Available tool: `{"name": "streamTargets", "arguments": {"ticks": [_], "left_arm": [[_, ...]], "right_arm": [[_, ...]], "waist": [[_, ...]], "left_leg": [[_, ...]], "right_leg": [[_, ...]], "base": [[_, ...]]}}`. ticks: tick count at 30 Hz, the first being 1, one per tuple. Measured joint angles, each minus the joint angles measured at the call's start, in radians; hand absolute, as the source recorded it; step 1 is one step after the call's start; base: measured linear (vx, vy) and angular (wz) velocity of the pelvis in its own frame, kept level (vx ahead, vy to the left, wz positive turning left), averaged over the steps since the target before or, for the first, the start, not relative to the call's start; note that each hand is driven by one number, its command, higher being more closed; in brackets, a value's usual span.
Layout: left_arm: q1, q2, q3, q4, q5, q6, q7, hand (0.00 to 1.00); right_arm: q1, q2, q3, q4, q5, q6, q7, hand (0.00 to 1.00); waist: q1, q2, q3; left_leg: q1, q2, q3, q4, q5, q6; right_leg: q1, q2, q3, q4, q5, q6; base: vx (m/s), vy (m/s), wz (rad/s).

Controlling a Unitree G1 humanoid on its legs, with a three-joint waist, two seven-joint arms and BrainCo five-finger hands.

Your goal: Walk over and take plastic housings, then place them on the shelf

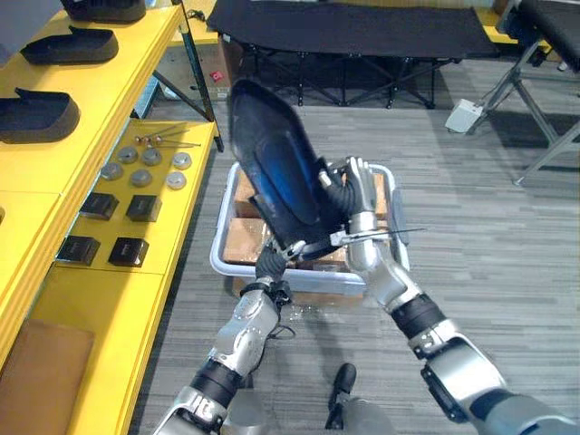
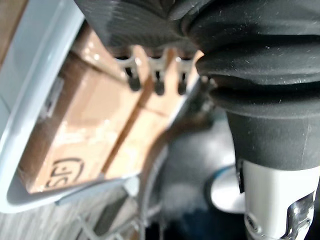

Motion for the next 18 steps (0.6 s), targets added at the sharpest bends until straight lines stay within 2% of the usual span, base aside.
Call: {"name": "streamTargets", "arguments": {"ticks": [6, 7, 8, 9, 12, 13, 18], "left_arm": [[-0.031, -0.011, 0.022, 0.025, -0.02, -0.045, 0.071, 0.0], [-0.039, -0.018, 0.032, 0.025, -0.02, -0.074, 0.1, 0.0], [-0.04, -0.021, 0.038, 0.025, -0.02, -0.079, 0.103, 0.0], [-0.045, -0.033, 0.056, 0.025, -0.02, -0.103, 0.128, 1.0], [-0.059, -0.042, 0.085, 0.028, -0.051, -0.173, 0.177, 1.0], [-0.068, -0.042, 0.097, 0.03, -0.066, -0.212, 0.188, 1.0], [-0.104, -0.043, 0.145, 0.031, -0.152, -0.324, 0.175, 1.0]], "right_arm": [[0.011, 0.025, 0.014, 0.0, -0.016, -0.018, 0.008, 1.0], [0.013, 0.028, 0.018, 0.0, -0.016, -0.018, 0.006, 1.0], [0.014, 0.028, 0.02, 0.0, -0.016, -0.018, 0.006, 1.0], [0.018, 0.029, 0.023, 0.0, -0.015, -0.021, 0.004, 1.0], [0.039, 0.044, 0.036, 0.0, -0.014, -0.027, 0.002, 1.0], [0.048, 0.048, 0.043, 0.0, -0.014, -0.035, -0.007, 1.0], [0.073, 0.073, 0.049, 0.0, -0.013, -0.043, -0.032, 1.0]], "waist": [[-0.006, -0.003, -0.01], [-0.006, -0.003, -0.01], [-0.006, -0.003, -0.01], [-0.007, -0.004, -0.011], [-0.009, -0.017, -0.019], [-0.01, -0.024, -0.023], [-0.01, -0.048, -0.038]], "left_leg": [[0.001, -0.004, -0.005, 0.0, 0.0, 0.0], [0.001, -0.005, -0.005, 0.0, 0.0, 0.0], [0.001, -0.005, -0.006, 0.0, 0.0, 0.0], [0.001, -0.005, -0.006, 0.0, 0.0, 0.0], [0.001, -0.004, -0.007, 0.0, 0.0, 0.0], [0.001, -0.004, -0.007, 0.0, -0.001, -0.001], [0.001, -0.007, -0.009, 0.001, -0.003, 0.0]], "right_leg": [[0.009, -0.003, -0.005, -0.009, 0.004, 0.006], [0.009, -0.003, -0.005, -0.009, 0.004, 0.006], [0.009, -0.003, -0.005, -0.009, 0.004, 0.006], [0.009, -0.003, -0.005, -0.009, 0.005, 0.006], [0.009, -0.002, -0.006, -0.009, 0.005, 0.005], [0.009, -0.003, -0.006, -0.009, 0.006, 0.004], [0.01, -0.006, -0.007, -0.01, 0.006, 0.003]], "base": [[-0.01, 0.01, 0.02], [0.0, 0.0, 0.0], [0.0, 0.0, 0.0], [0.0, 0.0, 0.0], [0.0, 0.0, 0.0], [0.0, 0.0, 0.0], [0.0, 0.0, 0.0]]}}
